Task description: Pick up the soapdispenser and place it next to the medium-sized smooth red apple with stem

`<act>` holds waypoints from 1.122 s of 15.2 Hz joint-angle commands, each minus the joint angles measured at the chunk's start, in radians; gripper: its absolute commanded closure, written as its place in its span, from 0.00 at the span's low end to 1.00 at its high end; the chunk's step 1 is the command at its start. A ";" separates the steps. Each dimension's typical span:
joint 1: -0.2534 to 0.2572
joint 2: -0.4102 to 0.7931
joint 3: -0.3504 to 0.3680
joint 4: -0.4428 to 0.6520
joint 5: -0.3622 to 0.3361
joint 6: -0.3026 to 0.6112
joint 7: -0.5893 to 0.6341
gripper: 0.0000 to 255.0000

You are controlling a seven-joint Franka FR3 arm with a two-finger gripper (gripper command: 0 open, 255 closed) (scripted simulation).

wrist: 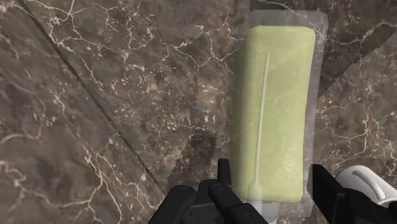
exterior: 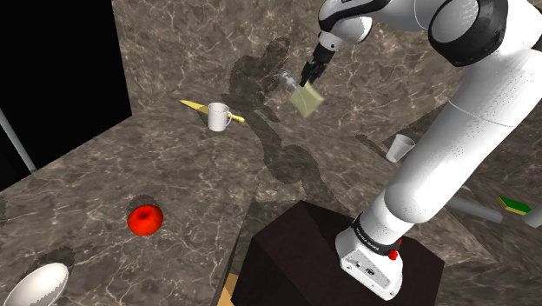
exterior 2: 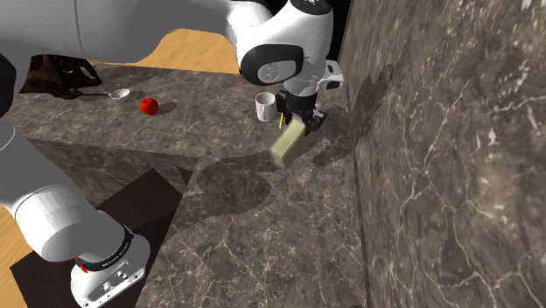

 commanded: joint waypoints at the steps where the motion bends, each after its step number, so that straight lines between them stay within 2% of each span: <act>1: 0.001 -0.007 0.000 0.021 -0.006 -0.026 0.009 1.00; 17: -0.002 -0.022 -0.003 0.219 -0.028 -0.234 0.048 1.00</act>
